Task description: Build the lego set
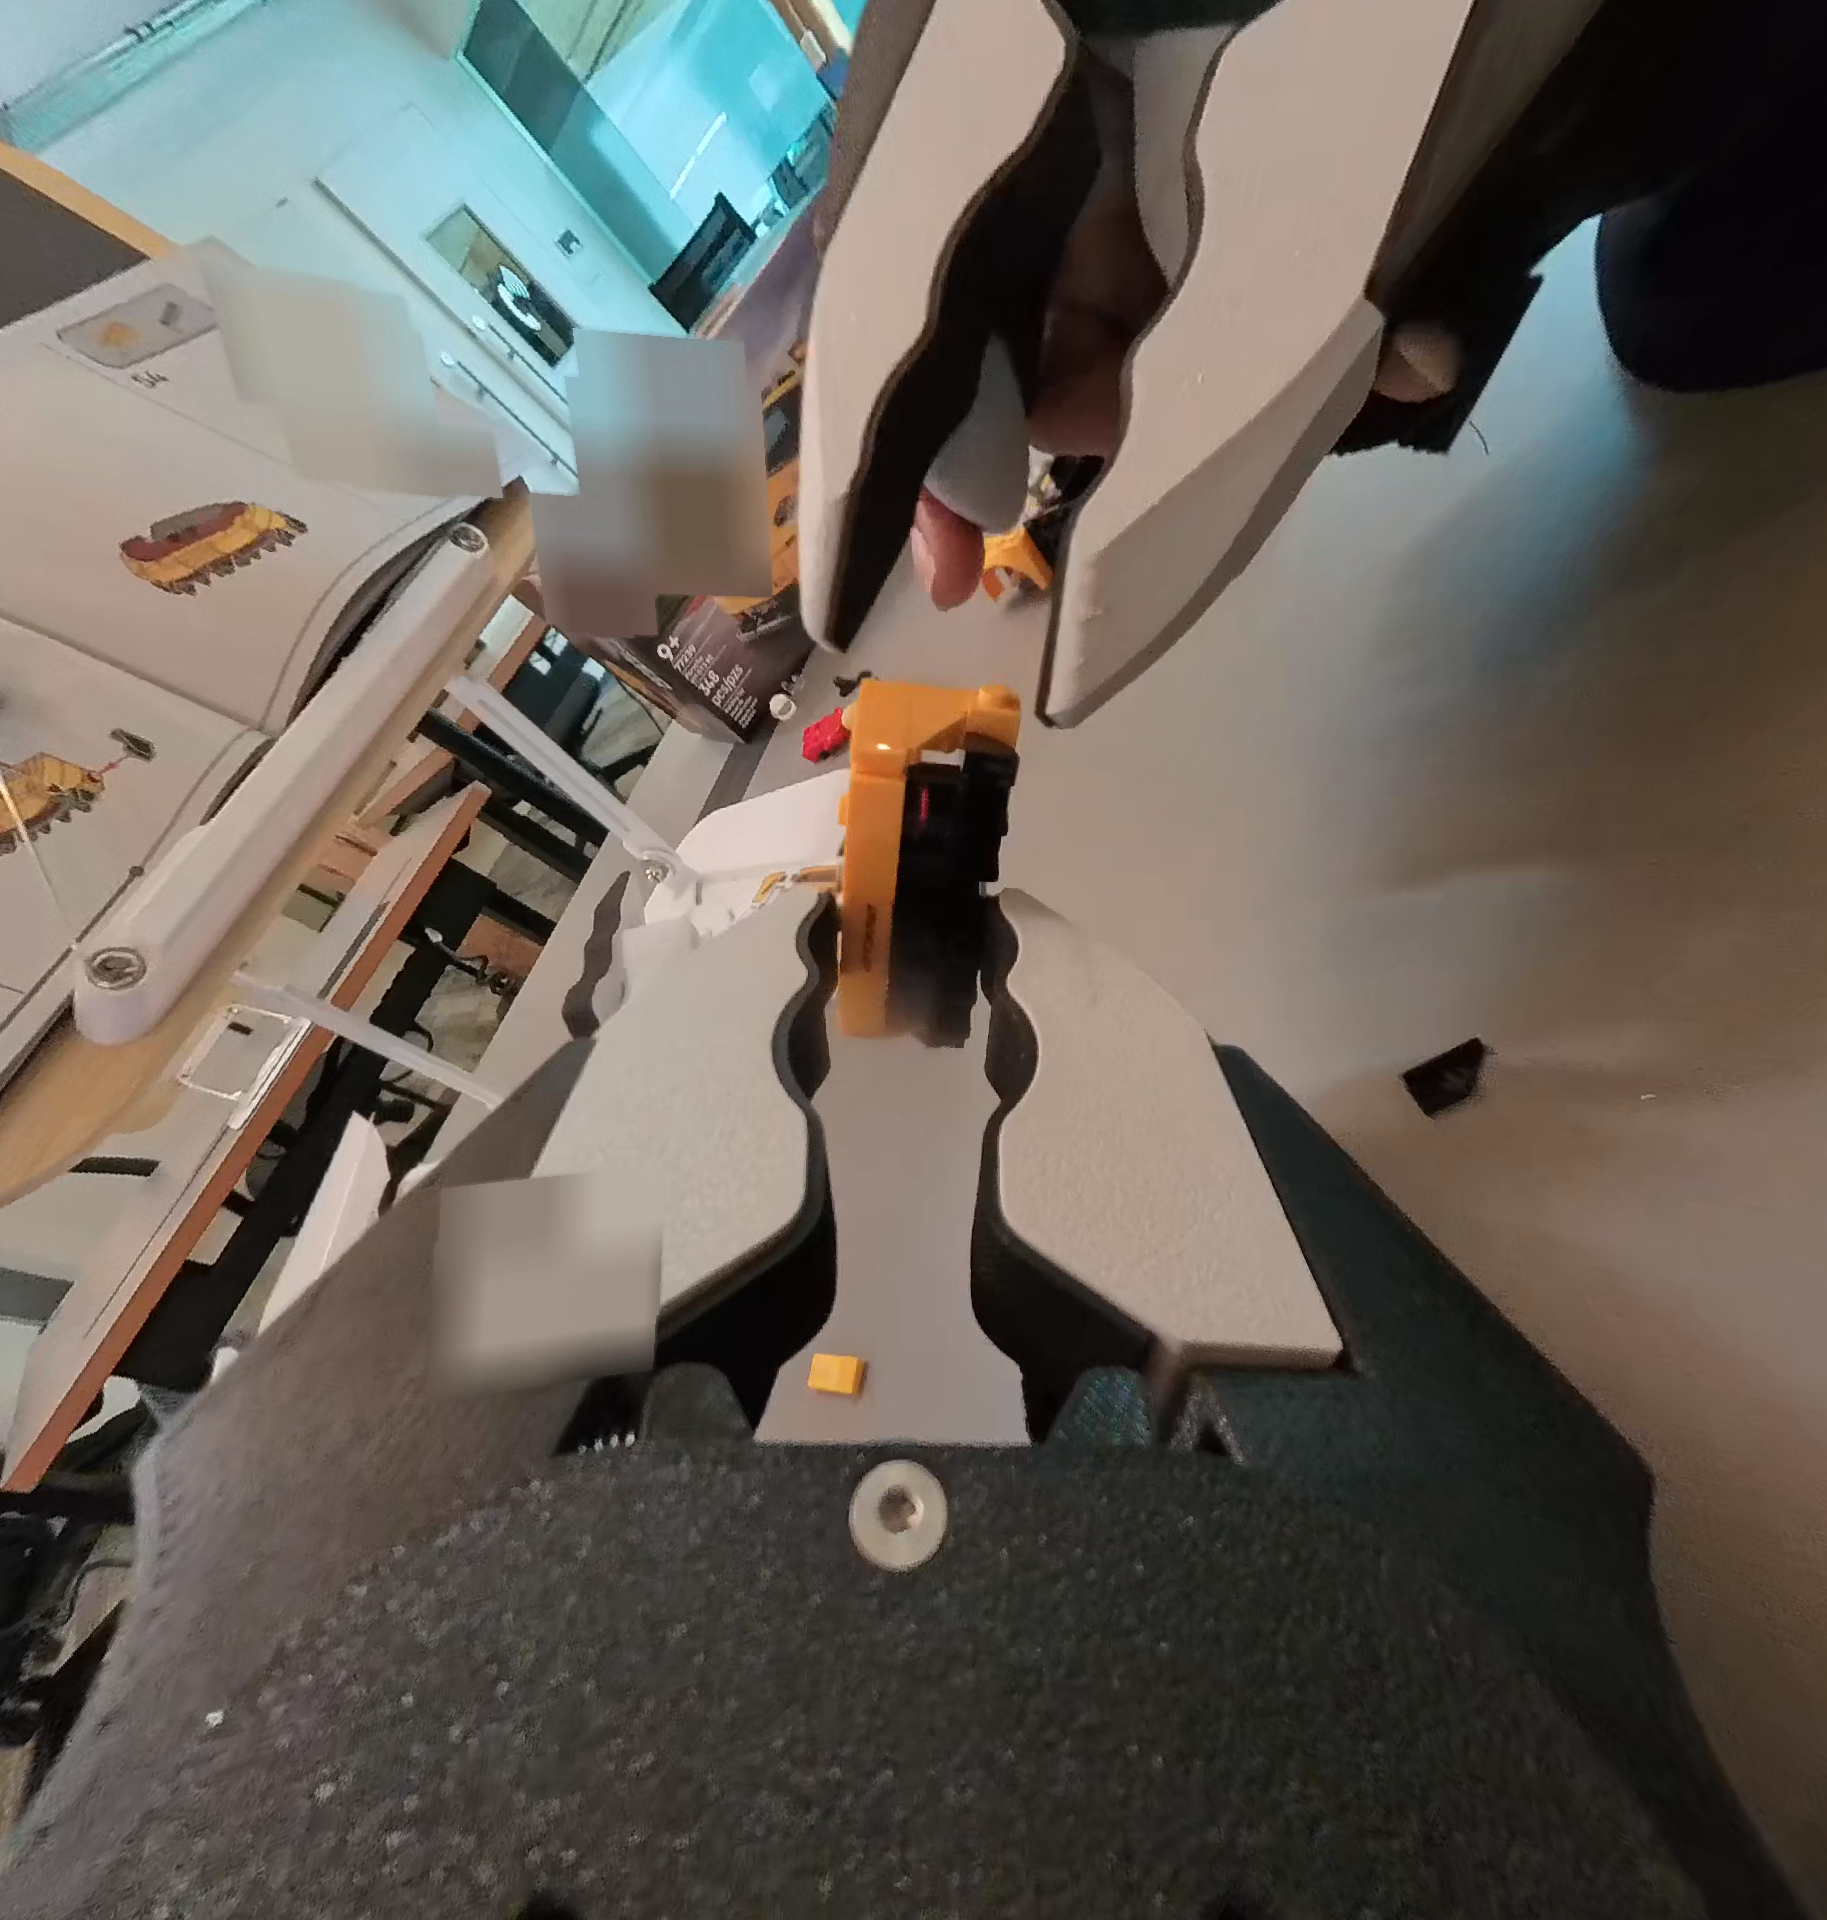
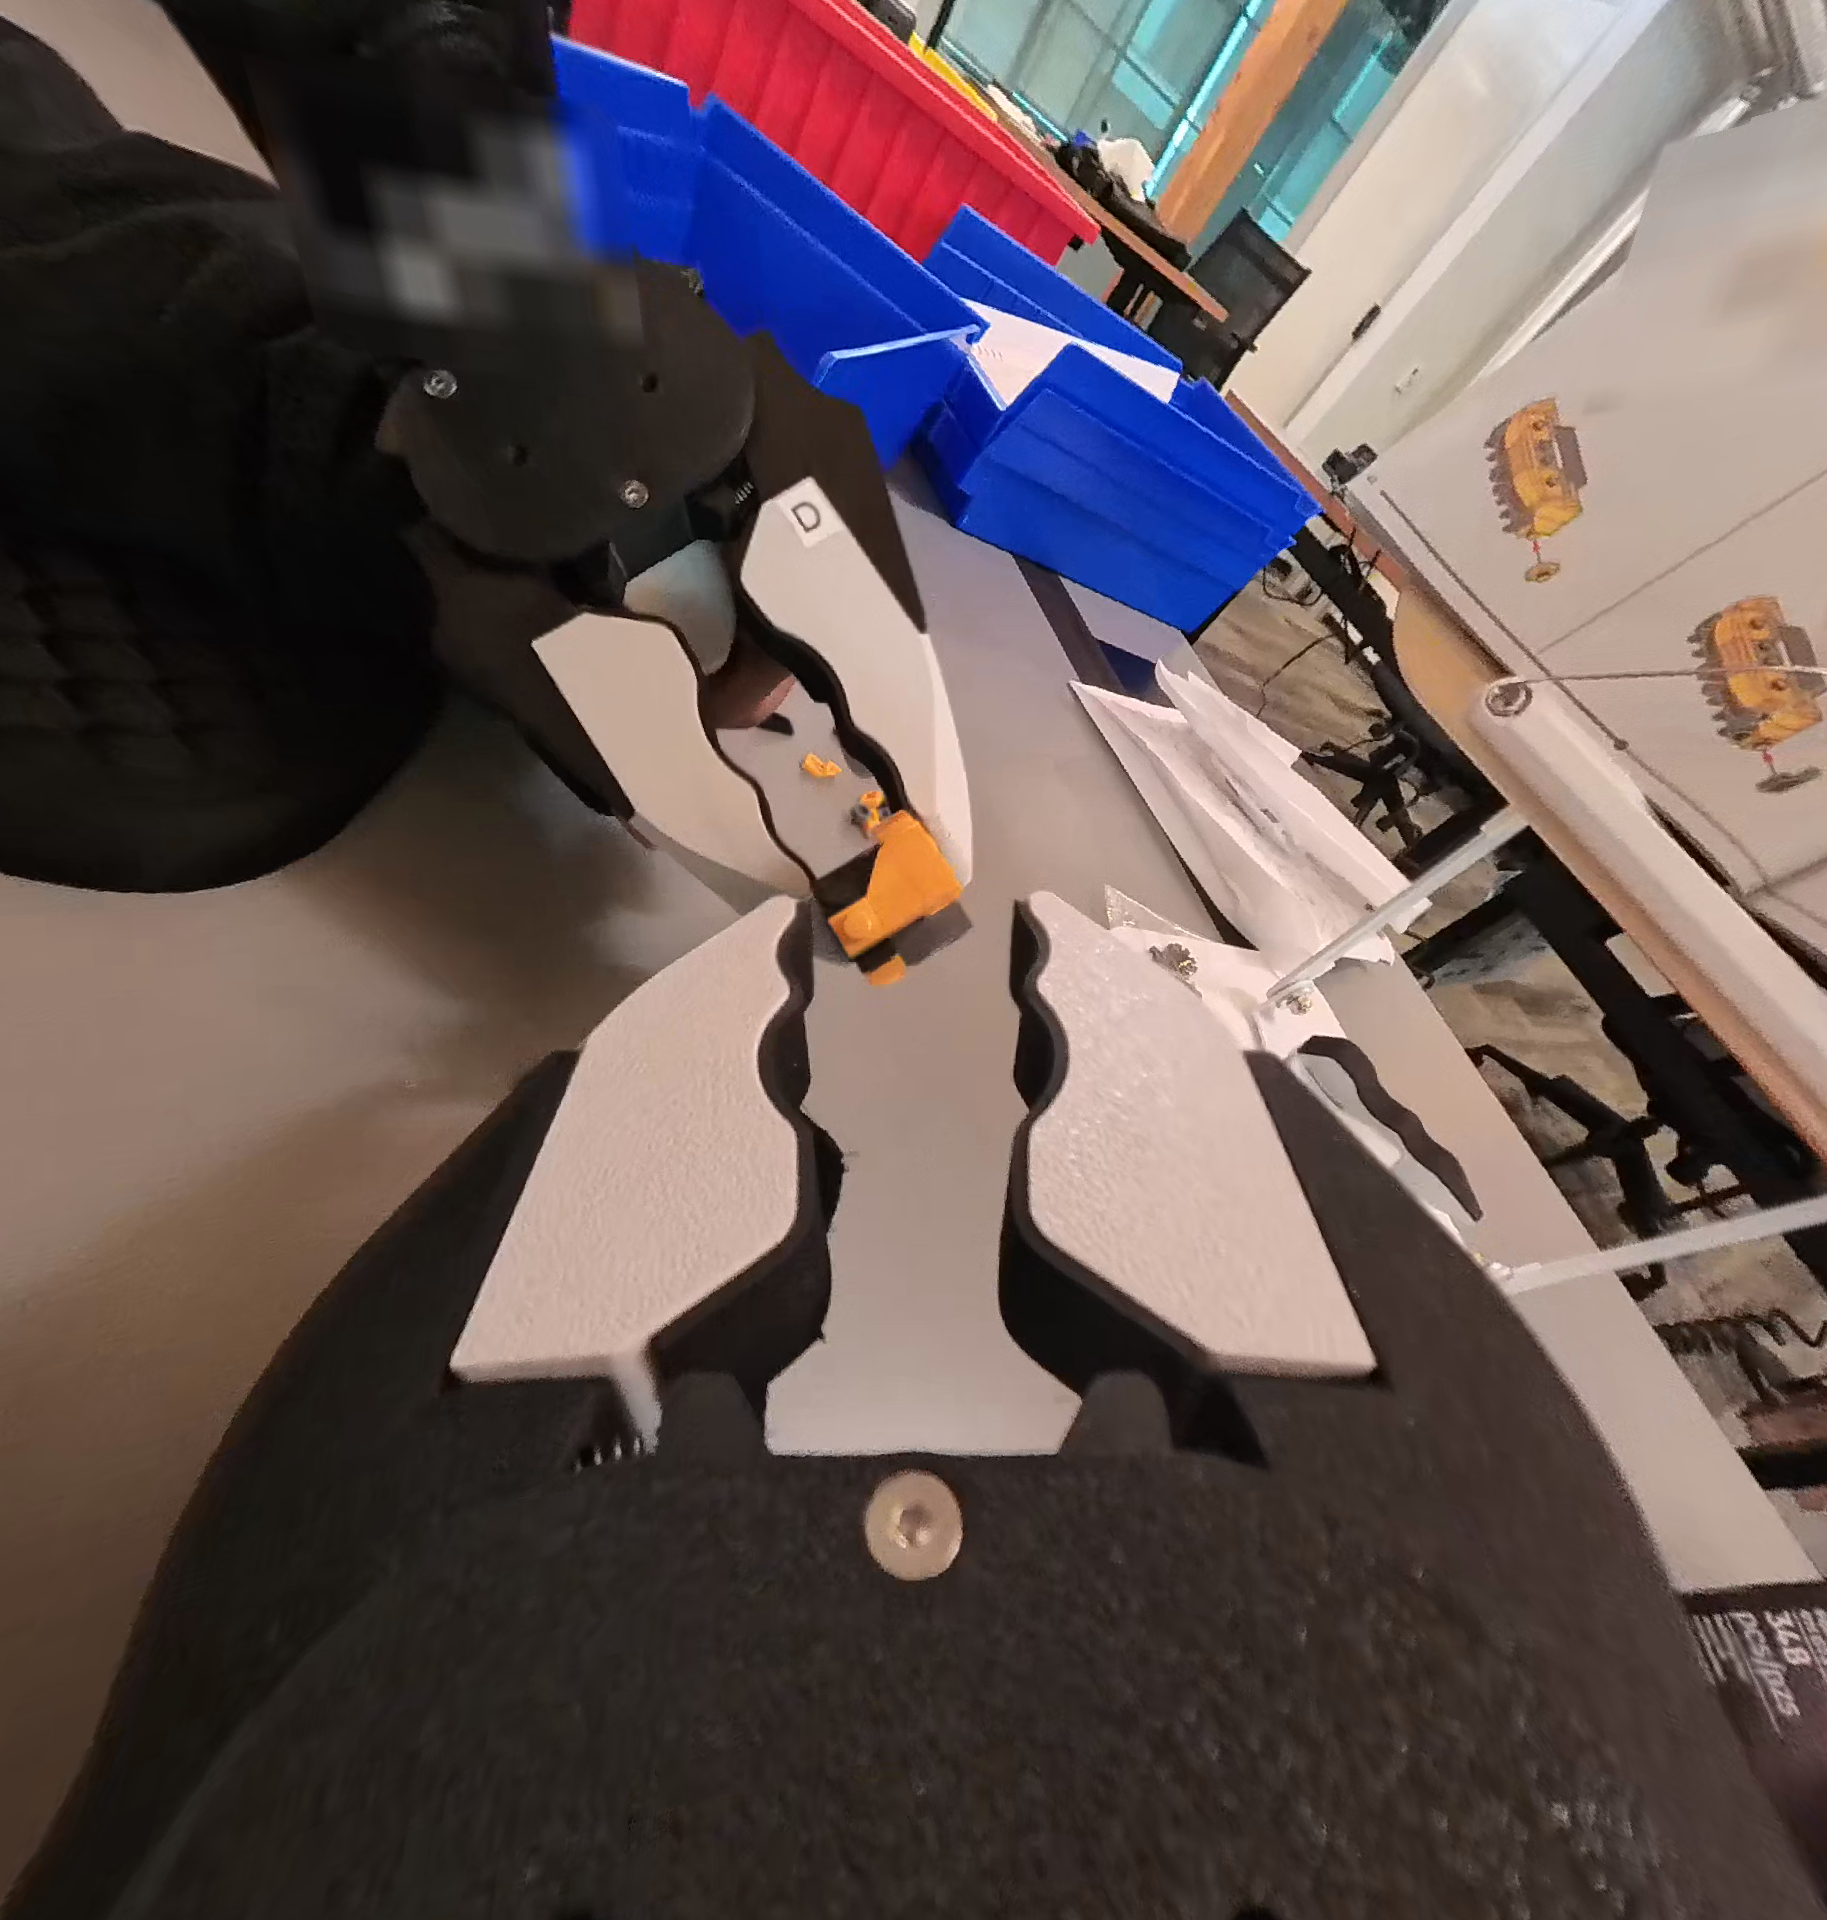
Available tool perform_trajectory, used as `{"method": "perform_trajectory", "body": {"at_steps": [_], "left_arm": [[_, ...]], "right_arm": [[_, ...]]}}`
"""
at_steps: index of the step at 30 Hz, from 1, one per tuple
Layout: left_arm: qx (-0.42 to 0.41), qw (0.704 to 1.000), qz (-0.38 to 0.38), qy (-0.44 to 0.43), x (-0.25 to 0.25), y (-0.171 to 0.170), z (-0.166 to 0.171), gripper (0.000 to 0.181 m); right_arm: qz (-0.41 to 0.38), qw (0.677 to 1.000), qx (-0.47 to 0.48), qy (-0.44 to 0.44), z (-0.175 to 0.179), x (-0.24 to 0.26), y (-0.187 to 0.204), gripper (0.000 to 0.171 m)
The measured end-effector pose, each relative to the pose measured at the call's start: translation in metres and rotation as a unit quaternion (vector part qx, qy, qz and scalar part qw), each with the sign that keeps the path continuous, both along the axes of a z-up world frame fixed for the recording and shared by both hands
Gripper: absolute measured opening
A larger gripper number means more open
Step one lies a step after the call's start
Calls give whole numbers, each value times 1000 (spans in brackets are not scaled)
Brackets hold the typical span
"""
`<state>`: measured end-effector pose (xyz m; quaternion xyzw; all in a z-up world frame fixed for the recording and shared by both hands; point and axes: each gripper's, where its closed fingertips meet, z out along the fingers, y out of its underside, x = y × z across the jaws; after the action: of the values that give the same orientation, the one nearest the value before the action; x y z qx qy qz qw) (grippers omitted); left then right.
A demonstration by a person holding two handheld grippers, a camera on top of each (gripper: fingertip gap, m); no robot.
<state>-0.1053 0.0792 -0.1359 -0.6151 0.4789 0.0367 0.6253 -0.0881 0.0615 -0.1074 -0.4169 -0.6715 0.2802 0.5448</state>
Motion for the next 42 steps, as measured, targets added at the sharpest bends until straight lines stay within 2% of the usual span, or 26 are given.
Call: {"method": "perform_trajectory", "body": {"at_steps": [14, 22, 28, 41, 42], "left_arm": [[-11, 996, 33, 80, 2, 2, -14, 27], [-28, 995, 39, 90, 3, 2, -19, 26], [-27, 993, 40, 112, 5, 2, -23, 26], [4, 977, 64, 203, 0, 4, -31, 26], [9, 975, 61, 213, 1, 4, -32, 26]], "right_arm": [[-8, 999, 0, -39, -16, -2, 2, 37], [-2, 998, 27, -58, -24, -2, -1, 36], [2, 997, 35, -72, -31, -2, -2, 29], [-13, 991, -76, -107, -45, -1, 5, 28], [-14, 991, -91, -98, -42, -1, 5, 16]]}}
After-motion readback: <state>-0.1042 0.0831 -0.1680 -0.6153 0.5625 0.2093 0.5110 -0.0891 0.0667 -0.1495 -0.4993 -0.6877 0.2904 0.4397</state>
